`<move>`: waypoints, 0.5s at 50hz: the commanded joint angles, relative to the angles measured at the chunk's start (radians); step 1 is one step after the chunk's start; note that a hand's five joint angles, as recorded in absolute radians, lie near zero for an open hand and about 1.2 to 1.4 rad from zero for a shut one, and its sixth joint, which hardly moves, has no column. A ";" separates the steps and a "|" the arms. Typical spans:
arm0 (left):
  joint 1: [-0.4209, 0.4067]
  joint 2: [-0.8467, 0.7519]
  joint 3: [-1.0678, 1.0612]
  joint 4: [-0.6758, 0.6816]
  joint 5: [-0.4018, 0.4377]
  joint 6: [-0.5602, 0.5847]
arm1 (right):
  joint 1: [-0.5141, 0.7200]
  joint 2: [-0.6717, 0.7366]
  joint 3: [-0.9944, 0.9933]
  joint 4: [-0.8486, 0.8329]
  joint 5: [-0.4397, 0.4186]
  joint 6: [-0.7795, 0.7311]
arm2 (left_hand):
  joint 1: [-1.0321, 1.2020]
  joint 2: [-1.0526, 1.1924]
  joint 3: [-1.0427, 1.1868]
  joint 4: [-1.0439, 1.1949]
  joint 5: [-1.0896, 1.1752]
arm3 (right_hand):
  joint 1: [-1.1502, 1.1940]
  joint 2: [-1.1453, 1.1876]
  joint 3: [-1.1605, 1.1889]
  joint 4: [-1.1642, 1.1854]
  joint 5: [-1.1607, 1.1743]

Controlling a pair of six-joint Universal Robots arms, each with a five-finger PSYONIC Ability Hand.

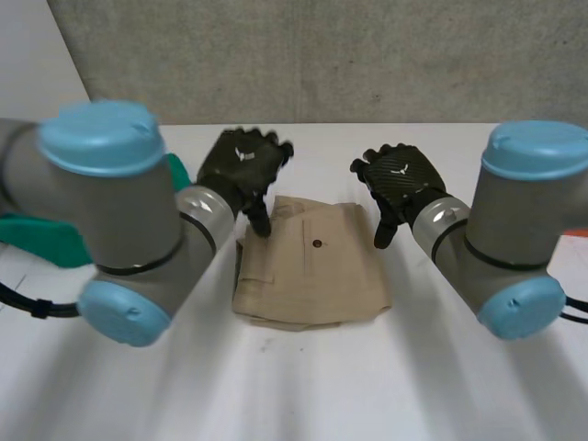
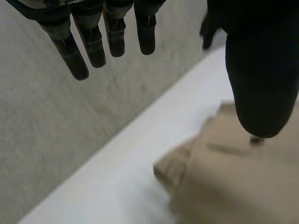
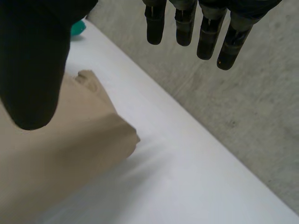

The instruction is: Fold the laundry.

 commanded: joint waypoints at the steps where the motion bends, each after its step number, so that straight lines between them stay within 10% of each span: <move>1: 0.035 0.164 -0.058 -0.044 0.237 -0.085 | 0.073 -0.085 0.251 -0.141 -0.003 0.048 | -0.039 -0.016 -0.021 -0.020 -0.007 | -0.011 -0.049 -0.034 -0.061 -0.060; 25: 0.068 0.184 -0.054 -0.082 0.298 -0.117 | 0.153 0.167 0.274 -0.454 0.004 0.024 | -0.027 -0.004 -0.009 -0.008 0.005 | -0.011 -0.049 -0.034 -0.061 -0.060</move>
